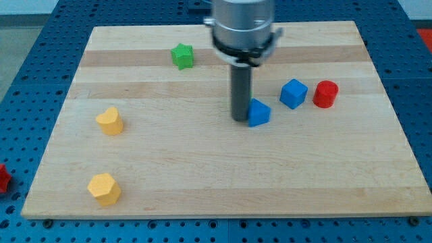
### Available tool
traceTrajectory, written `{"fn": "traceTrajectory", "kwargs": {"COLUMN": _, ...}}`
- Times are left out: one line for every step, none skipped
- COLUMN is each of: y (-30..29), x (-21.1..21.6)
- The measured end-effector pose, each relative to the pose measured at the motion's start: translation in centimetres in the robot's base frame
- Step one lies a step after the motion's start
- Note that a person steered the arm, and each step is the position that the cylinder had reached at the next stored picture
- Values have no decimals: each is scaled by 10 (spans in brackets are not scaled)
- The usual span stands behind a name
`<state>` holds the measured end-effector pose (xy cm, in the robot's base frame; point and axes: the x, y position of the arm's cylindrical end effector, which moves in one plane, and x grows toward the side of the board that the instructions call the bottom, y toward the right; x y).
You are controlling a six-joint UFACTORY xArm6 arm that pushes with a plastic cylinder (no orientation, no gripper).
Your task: Nudge the green circle a bit right
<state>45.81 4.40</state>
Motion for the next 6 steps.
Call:
{"fn": "traceTrajectory", "kwargs": {"y": 30, "x": 3}}
{"fn": "traceTrajectory", "kwargs": {"y": 57, "x": 5}}
{"fn": "traceTrajectory", "kwargs": {"y": -33, "x": 22}}
{"fn": "traceTrajectory", "kwargs": {"y": -89, "x": -23}}
{"fn": "traceTrajectory", "kwargs": {"y": -73, "x": -46}}
{"fn": "traceTrajectory", "kwargs": {"y": -5, "x": 5}}
